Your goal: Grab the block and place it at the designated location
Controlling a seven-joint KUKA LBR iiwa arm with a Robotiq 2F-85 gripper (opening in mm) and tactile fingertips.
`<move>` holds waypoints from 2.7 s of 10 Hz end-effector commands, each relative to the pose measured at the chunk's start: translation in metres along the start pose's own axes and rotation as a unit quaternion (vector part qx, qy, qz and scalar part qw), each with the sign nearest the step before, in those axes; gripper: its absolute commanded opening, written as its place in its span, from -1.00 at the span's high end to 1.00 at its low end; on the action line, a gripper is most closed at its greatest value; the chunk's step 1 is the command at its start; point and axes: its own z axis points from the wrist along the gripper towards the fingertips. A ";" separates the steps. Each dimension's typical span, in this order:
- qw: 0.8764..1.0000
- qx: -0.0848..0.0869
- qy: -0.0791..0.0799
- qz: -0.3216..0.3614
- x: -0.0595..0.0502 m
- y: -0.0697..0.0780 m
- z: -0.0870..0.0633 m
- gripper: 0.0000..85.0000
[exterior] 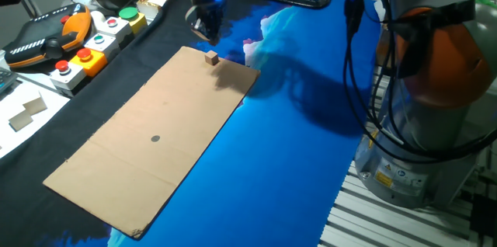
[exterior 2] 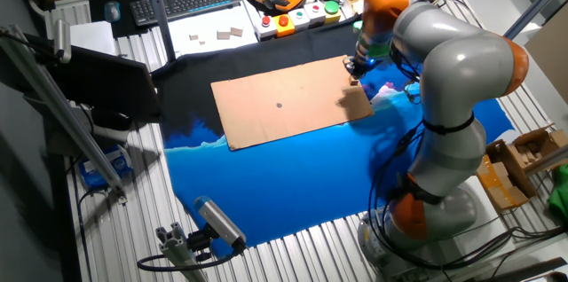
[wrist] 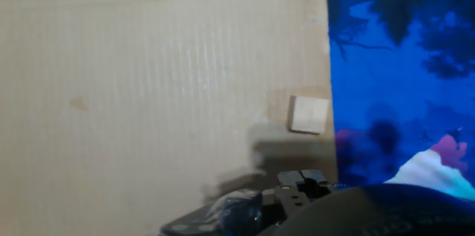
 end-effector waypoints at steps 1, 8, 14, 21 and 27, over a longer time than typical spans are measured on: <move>1.000 -0.001 0.002 -0.001 -0.004 0.001 0.004 0.98; 1.000 -0.006 -0.001 -0.017 -0.009 -0.006 0.014 0.98; 1.000 0.003 0.006 -0.003 -0.009 -0.006 0.014 0.98; 1.000 0.006 -0.024 0.009 -0.015 -0.008 0.022 -0.28; 0.999 0.013 -0.015 0.028 -0.026 -0.016 0.049 -0.47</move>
